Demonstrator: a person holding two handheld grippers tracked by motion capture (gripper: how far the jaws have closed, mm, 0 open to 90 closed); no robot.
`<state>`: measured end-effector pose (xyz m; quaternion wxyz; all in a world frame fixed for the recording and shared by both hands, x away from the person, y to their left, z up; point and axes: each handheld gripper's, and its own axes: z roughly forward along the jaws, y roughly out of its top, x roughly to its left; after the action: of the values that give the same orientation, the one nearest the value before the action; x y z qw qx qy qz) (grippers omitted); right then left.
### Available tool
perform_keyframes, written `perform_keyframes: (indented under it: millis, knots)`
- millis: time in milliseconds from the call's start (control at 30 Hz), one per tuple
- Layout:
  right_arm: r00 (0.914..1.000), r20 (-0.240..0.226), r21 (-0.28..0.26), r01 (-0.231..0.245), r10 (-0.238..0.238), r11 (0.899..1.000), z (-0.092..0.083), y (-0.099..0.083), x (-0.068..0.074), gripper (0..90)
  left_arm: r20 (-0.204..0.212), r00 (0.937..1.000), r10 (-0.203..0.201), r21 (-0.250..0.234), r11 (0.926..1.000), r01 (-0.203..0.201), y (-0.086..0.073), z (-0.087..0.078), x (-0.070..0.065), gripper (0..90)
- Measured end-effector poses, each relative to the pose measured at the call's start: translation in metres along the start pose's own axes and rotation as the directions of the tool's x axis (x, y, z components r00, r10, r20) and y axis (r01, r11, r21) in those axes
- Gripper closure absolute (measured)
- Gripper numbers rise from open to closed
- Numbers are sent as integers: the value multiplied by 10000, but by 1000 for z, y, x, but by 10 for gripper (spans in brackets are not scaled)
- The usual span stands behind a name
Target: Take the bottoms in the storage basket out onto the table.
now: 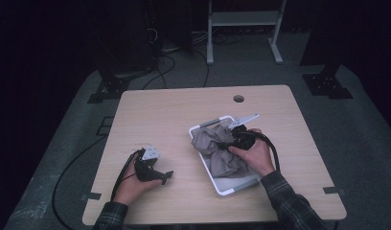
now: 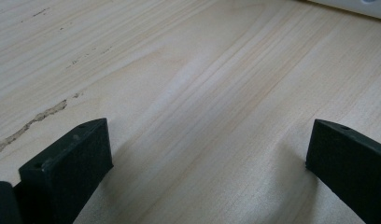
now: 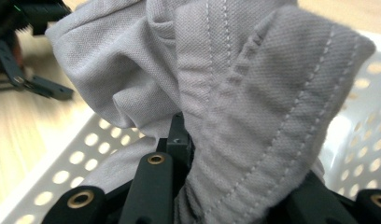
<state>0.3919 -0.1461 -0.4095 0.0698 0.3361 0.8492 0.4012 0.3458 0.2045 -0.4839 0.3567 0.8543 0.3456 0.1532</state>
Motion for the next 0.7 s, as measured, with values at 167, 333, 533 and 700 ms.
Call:
perform_keyframes:
  millis: [167, 333, 533, 700]
  knots:
    - [9999, 3, -375, 118, -118, 9992, -14, 6, 3, 699, -15, 10000, 2, -23, 10000, -2, 0, 0, 0, 0]
    - [9999, -31, -621, 122, -124, 9980, -23, 10, 3, 699, -5, 10000, -22, -22, 10000, 22, 0, 0, 0, 0]
    - [10000, 6, -957, 54, -54, 9954, -37, 13, 1, 699, -13, 10000, 1, -16, 10000, -1, 0, 0, 0, 0]
    - [10000, 71, -1269, -20, 29, 9919, -51, 15, -1, 699, 8, 10000, 16, 15, 10000, -16, 0, 0, 0, 0]
